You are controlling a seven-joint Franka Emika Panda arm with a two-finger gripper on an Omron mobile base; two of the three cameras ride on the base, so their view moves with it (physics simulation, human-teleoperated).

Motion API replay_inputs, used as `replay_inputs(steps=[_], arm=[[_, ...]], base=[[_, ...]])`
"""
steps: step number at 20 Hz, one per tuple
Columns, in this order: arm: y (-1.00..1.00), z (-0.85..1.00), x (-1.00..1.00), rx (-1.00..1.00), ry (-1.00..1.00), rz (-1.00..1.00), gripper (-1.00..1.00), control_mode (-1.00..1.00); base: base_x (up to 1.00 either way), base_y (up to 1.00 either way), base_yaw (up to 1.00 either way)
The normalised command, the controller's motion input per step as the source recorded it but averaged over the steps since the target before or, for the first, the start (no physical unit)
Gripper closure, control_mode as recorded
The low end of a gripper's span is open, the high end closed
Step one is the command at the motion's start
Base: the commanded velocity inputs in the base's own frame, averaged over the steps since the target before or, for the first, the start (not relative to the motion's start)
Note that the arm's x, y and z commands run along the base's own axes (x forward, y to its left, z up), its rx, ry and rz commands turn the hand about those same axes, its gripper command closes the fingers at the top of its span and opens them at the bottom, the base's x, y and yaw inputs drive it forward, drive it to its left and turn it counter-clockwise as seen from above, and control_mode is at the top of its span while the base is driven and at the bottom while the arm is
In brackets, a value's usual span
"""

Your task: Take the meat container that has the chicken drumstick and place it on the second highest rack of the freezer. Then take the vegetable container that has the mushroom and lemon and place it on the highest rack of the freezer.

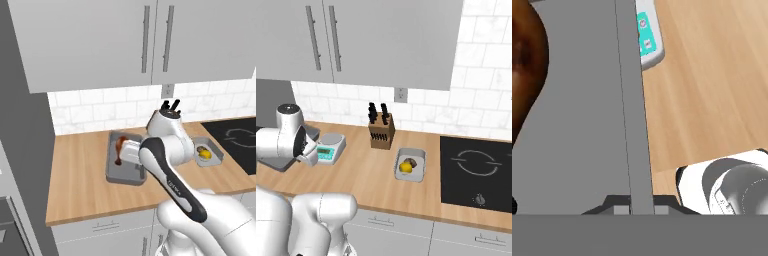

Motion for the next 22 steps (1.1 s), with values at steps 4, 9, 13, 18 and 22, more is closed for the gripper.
replay_inputs(steps=[4, 9, 13, 18, 22], arm=[[-0.08, 0.67, -0.13, 0.0, 0.05, 0.0, 1.0, -1.0], [0.0, -0.01, 0.0, 0.0, 0.06, 0.0, 1.0, -1.0], [0.0, -0.02, -0.05, 0.0, 0.02, 0.0, 1.0, 1.0], [0.0, 0.0, 0.0, 0.0, 0.0, 0.0, 1.0, 1.0], [0.0, 0.0, 0.0, 0.0, 0.0, 0.0, 1.0, 1.0]], base=[[0.0, 0.0, 0.0], [0.0, 0.0, 0.0], [-0.36, 0.0, 0.03], [-1.0, 0.07, 0.04], [-1.0, 0.43, 0.13]])
